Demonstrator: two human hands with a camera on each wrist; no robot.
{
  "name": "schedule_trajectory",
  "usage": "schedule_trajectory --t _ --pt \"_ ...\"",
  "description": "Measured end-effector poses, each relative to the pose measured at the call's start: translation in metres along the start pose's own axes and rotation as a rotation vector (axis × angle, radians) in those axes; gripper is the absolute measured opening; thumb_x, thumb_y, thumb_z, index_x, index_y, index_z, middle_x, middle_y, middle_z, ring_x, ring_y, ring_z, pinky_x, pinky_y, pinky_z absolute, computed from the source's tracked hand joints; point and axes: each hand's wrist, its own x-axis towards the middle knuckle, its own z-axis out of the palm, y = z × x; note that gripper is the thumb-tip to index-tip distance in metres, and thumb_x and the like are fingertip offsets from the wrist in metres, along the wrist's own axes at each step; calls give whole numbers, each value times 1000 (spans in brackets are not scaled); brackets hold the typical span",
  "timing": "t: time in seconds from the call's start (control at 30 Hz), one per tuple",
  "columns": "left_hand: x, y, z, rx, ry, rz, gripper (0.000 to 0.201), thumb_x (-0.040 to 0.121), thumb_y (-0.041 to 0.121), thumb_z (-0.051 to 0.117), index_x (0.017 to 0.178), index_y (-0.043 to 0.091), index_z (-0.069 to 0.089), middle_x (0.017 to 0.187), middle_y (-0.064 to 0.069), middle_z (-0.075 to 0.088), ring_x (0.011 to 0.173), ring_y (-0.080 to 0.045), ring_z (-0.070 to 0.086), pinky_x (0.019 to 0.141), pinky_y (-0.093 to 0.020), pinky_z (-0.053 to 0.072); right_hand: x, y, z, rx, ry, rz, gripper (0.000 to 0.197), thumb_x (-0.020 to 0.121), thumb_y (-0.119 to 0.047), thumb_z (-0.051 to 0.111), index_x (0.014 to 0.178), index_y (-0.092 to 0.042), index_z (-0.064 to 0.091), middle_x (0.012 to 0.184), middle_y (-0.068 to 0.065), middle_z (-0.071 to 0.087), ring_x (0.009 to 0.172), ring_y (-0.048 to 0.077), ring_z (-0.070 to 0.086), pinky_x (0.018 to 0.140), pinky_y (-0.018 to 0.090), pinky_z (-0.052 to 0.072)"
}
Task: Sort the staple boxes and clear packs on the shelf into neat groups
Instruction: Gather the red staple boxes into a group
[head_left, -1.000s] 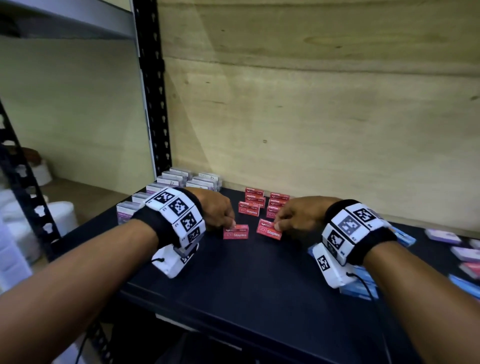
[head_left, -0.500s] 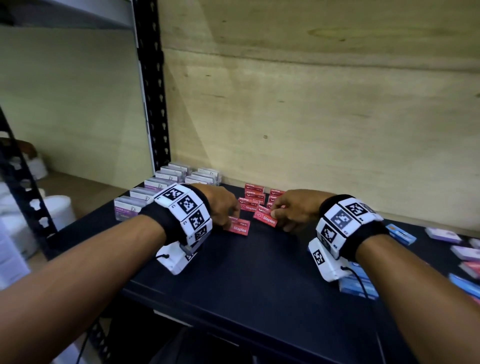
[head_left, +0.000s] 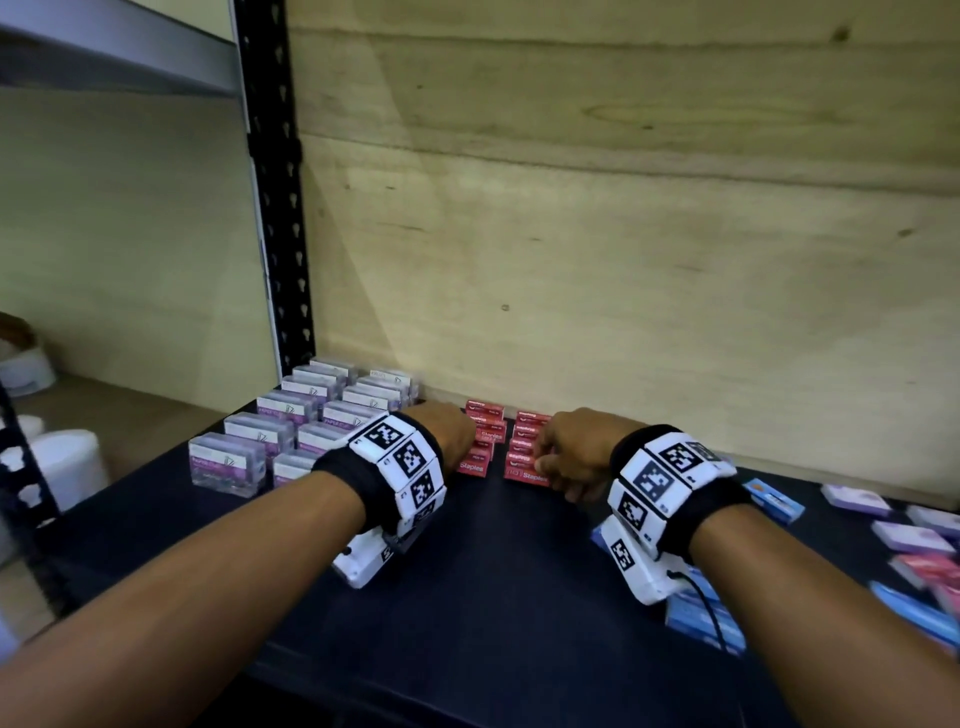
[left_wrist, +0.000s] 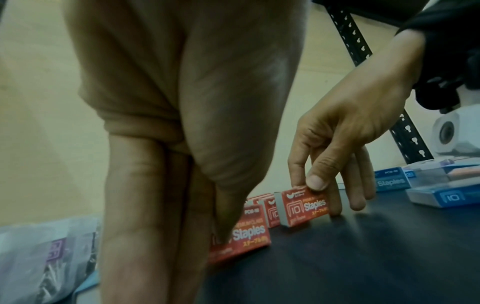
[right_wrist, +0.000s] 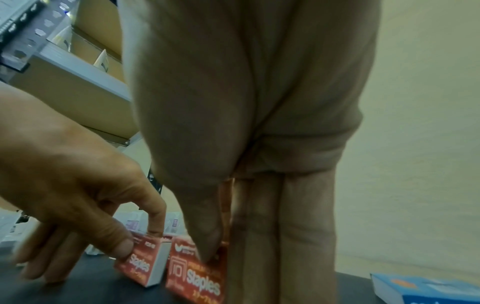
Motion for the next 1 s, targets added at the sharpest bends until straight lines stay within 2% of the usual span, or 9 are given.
schedule_trajectory --t 0.17,0.37,0.47,0.53,0.6,0.67,0.83,0.93,1.0 --pt "6 0 4 8 34 0 29 98 6 49 125 1 59 125 -17 62 111 -32 62 91 -35 49 -2 -8 -3 -44 -12 -5 22 101 -23 54 115 -14 69 102 5 76 93 20 73 79 32 57" --pt "3 -7 5 -50 41 13 28 97 13 54 123 3 58 123 -13 62 110 -29 61 87 -32 47 2 -10 -3 -40 -24 13 22 101 -24 54 110 -10 69 98 6 76 89 21 75 86 38 59" --pt "-3 -20 -3 -164 -8 -8 20 92 16 64 108 6 60 111 -9 68 84 -21 63 69 -27 46 6 -7 -2 17 -58 23 21 101 -20 52 111 -5 64 95 6 76 87 23 75 82 38 61" --pt "-5 -34 -13 -222 3 -45 26 89 18 69 112 11 59 94 -2 68 64 -14 58 59 -27 48 7 -5 -1 68 -64 15 16 100 -15 50 111 -7 58 94 9 73 89 27 75 80 39 61" --pt "0 -48 -21 -180 45 -68 41 83 30 75 119 22 56 87 6 60 73 -14 58 63 -28 46 5 -3 -2 116 -70 2 13 100 -13 50 112 -9 54 97 12 72 92 31 74 82 40 60" --pt "8 -59 -25 -108 42 -64 47 79 38 78 120 29 57 95 7 60 87 -15 55 71 -29 42 4 -2 -4 126 -90 -10 16 100 -12 51 116 -8 53 103 15 73 93 31 73 85 42 60" --pt "33 -70 -20 13 -92 -39 53 76 41 80 123 23 63 120 2 64 107 -20 60 80 -30 46 9 2 -3 165 -121 -7 19 99 -6 50 110 -20 43 90 7 67 79 26 69 83 40 58" --pt "51 -71 -12 125 -166 -90 54 69 51 80 112 21 68 107 5 69 97 -18 65 79 -31 52 9 4 -3 173 -129 -5 21 99 -5 51 111 -21 42 93 8 67 80 25 69 84 41 58" --pt "67 -77 -5 169 -170 -123 39 66 51 81 91 25 67 87 11 65 74 -10 60 64 -23 49 7 4 -5 175 -136 -2 21 99 -5 51 111 -20 43 99 10 67 82 25 69 83 40 58"
